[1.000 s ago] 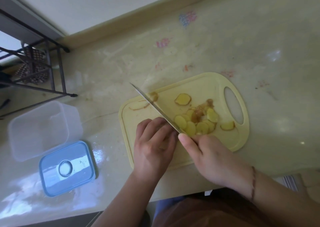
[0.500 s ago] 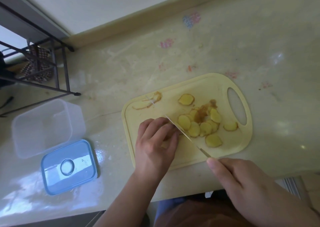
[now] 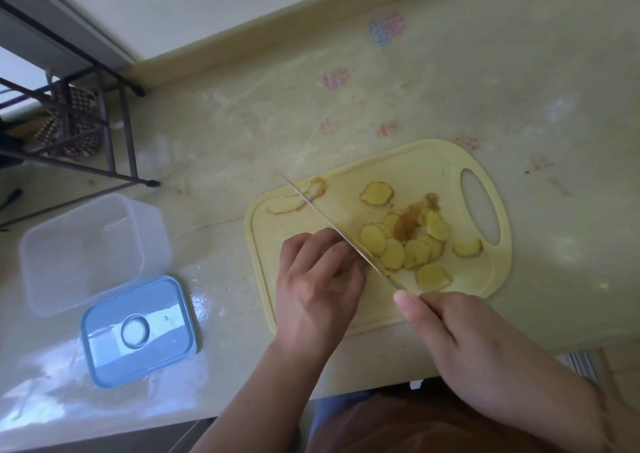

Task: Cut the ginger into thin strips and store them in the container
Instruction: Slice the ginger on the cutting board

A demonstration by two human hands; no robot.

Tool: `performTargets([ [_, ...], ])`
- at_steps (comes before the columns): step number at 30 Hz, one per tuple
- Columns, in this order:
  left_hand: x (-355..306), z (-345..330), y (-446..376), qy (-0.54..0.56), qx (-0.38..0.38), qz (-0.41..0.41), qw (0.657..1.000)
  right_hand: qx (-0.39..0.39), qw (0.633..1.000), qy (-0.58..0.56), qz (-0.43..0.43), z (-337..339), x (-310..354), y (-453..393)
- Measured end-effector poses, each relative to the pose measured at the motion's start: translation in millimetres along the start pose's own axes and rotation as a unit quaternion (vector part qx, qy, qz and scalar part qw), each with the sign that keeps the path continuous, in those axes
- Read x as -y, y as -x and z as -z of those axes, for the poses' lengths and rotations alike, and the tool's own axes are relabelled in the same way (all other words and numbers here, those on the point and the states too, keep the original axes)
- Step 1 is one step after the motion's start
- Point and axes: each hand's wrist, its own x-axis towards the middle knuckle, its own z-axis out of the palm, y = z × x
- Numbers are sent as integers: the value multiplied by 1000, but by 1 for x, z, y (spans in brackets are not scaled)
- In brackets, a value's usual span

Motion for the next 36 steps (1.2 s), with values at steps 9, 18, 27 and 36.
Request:
performTargets([
  [9, 2, 1, -1, -14, 10, -4, 1000, -2, 1000, -21, -10, 7, -12, 8],
  [18, 1, -1, 1, -15, -1, 15, 1000, -6, 999, -35, -17, -4, -19, 2],
  [27, 1, 0, 2, -25, 4, 8, 1000, 18, 999, -26, 3, -10, -5, -26],
  [36, 1, 5, 2, -18, 14, 12, 1000, 8, 999, -47, -15, 3, -22, 3],
])
